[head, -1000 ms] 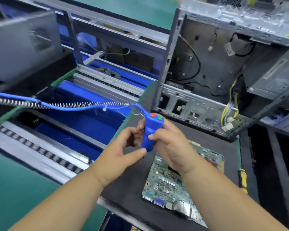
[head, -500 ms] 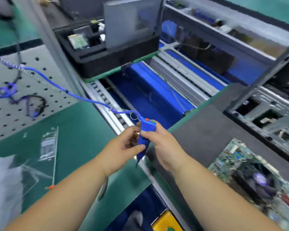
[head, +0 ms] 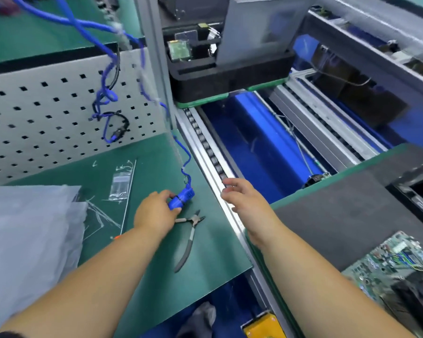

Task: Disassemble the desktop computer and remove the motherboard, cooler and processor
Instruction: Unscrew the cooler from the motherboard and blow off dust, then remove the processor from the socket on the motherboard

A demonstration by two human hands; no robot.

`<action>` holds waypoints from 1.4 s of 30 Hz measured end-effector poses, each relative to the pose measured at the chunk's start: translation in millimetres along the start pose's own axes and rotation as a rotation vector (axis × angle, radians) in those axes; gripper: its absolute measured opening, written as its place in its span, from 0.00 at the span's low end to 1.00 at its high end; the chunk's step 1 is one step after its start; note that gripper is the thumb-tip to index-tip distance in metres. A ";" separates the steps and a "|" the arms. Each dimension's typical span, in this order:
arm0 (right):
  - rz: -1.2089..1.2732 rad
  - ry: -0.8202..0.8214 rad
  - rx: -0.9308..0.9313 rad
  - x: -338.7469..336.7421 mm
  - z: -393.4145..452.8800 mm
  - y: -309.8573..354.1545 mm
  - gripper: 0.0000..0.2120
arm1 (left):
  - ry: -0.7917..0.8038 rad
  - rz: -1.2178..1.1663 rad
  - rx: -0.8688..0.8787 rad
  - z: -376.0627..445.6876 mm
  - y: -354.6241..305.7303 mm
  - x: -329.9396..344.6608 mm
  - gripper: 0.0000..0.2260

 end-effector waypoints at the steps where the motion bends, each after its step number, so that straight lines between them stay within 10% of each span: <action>1: 0.001 0.001 0.001 0.8 -0.2 0.1 0.13 | -0.023 0.056 -0.003 1.7 3.1 0.7 0.13; 15: 0.012 -0.047 -0.013 -30.9 -17.9 -3.1 0.11 | -0.180 -0.068 0.002 -25.7 -29.0 -6.0 0.08; 30: -0.342 -0.606 -0.086 -207.7 -143.2 -14.4 0.11 | 0.364 -0.493 0.829 -103.4 -273.5 38.0 0.04; 36: -0.970 -0.656 0.390 -268.6 -192.0 -61.0 0.52 | 0.546 -0.513 0.952 -135.3 -328.5 64.9 0.08; 42: -1.051 -0.581 0.393 -267.4 -193.5 -83.1 0.54 | 0.670 -0.548 0.898 -145.3 -352.0 84.9 0.12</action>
Point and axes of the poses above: each hand's wrist, its own z-axis towards the middle knuckle, its own x-axis out of the palm, y = z × x, the point moved 4 cm from there along z, towards the middle knuckle, and after that the axes turned 2 degrees about y, right-handed, at the moved point
